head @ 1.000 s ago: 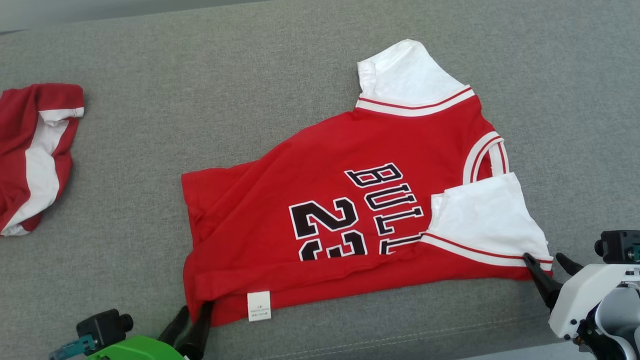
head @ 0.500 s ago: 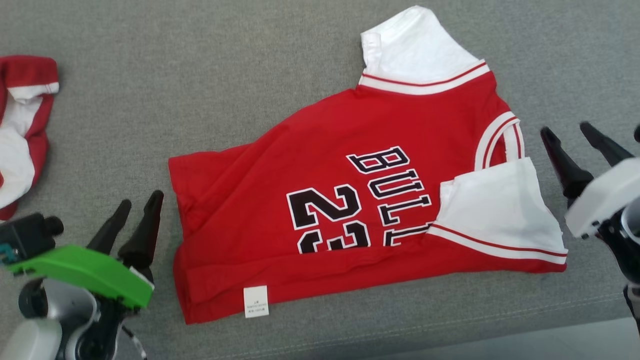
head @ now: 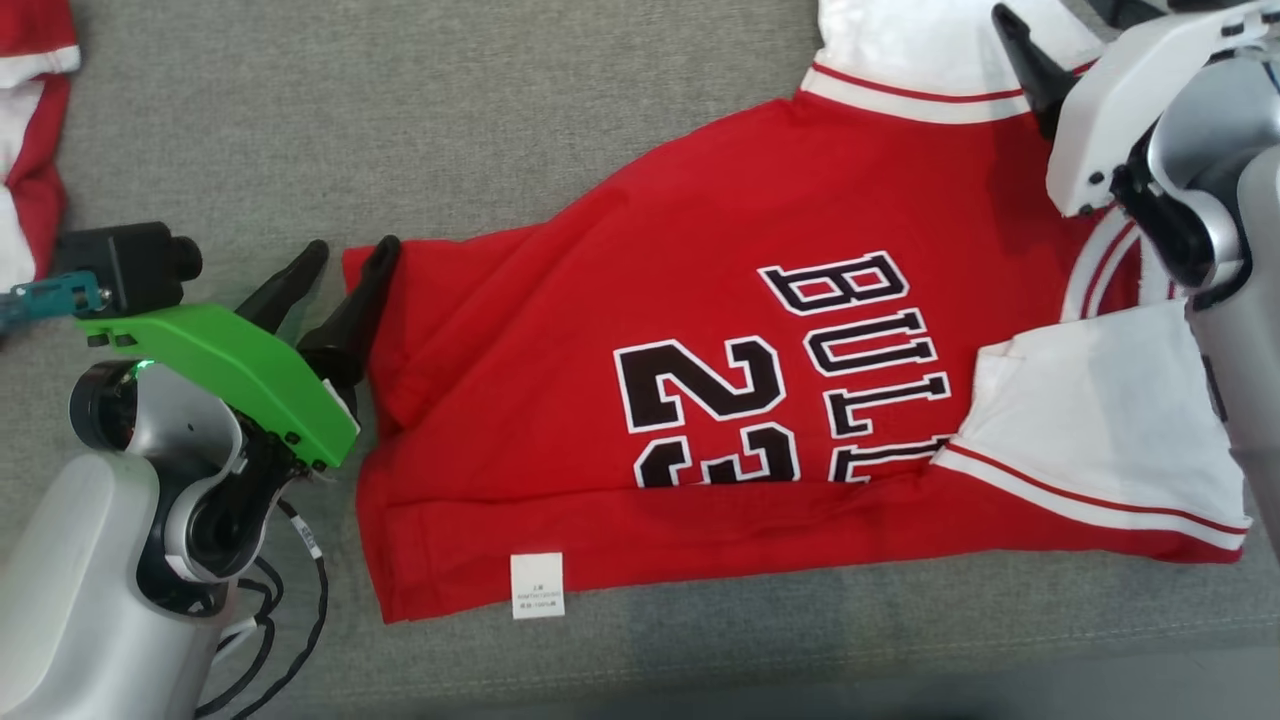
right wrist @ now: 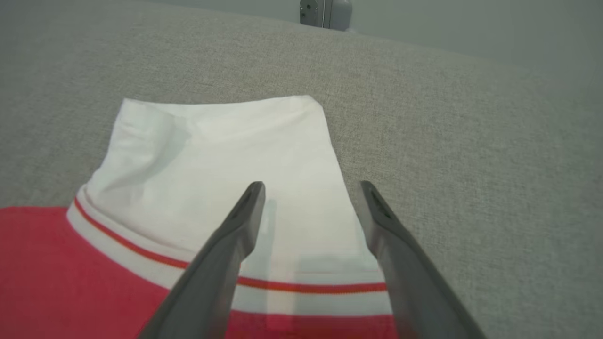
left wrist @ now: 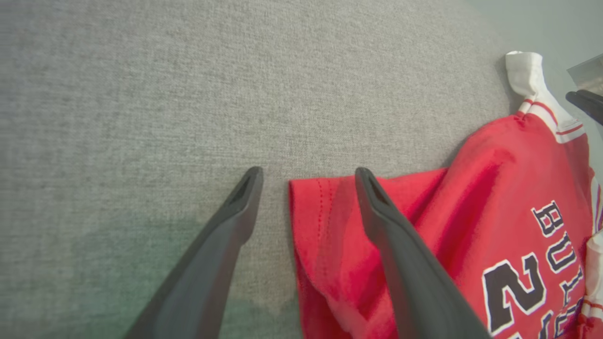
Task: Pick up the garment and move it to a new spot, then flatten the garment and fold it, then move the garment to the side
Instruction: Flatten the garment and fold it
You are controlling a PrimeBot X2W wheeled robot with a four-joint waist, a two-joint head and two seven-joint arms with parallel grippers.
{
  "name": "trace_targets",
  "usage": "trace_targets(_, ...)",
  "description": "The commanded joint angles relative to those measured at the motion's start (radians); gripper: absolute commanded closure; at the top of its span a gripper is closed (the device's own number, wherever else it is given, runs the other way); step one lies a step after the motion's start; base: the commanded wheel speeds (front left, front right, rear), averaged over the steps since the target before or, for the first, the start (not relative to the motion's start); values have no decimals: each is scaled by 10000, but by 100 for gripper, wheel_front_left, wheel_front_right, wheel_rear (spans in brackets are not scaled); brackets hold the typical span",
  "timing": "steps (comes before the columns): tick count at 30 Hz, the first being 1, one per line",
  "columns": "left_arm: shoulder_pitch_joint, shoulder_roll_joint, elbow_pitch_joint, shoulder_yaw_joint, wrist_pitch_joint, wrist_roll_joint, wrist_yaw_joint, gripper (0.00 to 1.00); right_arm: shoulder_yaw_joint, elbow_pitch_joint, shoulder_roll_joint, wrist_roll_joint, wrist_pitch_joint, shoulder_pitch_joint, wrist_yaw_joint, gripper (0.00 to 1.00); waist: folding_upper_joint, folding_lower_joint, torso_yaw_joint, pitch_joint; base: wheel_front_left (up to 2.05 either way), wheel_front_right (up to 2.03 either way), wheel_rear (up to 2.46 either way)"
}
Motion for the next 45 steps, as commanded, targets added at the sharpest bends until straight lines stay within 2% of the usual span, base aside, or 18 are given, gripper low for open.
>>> trace_targets(1, -214, -18, 40, -20, 6, 55, -66, 0, 1, 117, -116, -80, -78, -175, -13, 0, 115, -2, 405, 348, 0, 0, 0)
trace_targets(9, -563, -76, 144, -496, 423, 23, -430, 0, 476, 1970, -463, -103, -689, -1465, -14, 0, 115, -2, 798, 563, 0, 0, 0)
trace_targets(17, -723, -306, 241, -932, 769, -121, -675, 0, 1080, 2960, -511, 135, -993, -2101, -13, 0, 115, -2, 861, 706, 0, 0, 0)
trace_targets(18, -744, -311, 259, -999, 806, -122, -726, 34, 1151, 3045, -499, 200, -1032, -2145, -13, 0, 115, -2, 861, 709, 0, 0, 0)
trace_targets(21, -808, -366, 378, -1216, 907, -112, -934, 100, 1420, 3299, -471, 377, -1024, -2249, -5, 0, 115, -2, 862, 706, 0, 0, 0)
trace_targets(22, -847, -365, 417, -1284, 933, -93, -1012, 100, 1492, 3361, -476, 419, -1052, -2284, -5, 56, 115, -2, 864, 709, 0, 0, 0)
trace_targets(23, -895, -342, 453, -1344, 954, -33, -1099, 100, 1564, 3367, -464, 507, -1164, -2325, -5, 100, 115, -2, 868, 715, 0, 0, 0)
trace_targets(29, -1305, -396, 827, -969, 251, 245, -1018, 100, 1905, 3368, -620, 1012, -1861, -2627, -9, 100, 115, -2, 830, 712, 0, 0, 0)
trace_targets(32, -1466, -428, 1107, -681, -195, 361, -903, 100, 1687, 3356, -658, 1159, -2681, -2826, -14, 100, 115, -2, 750, 628, 0, 0, 0)
trace_targets(37, -1697, -463, 1361, -301, -637, 354, -750, 100, 1501, 3393, -691, 1485, -3450, -2799, -14, 100, 115, -2, 549, 452, 0, 0, 0)
trace_targets(45, -1451, -300, 1434, 59, -816, 99, -636, 100, 1499, 2254, -927, 2336, -4348, -1946, -14, 100, 115, -2, 177, -14, 0, 0, 0)
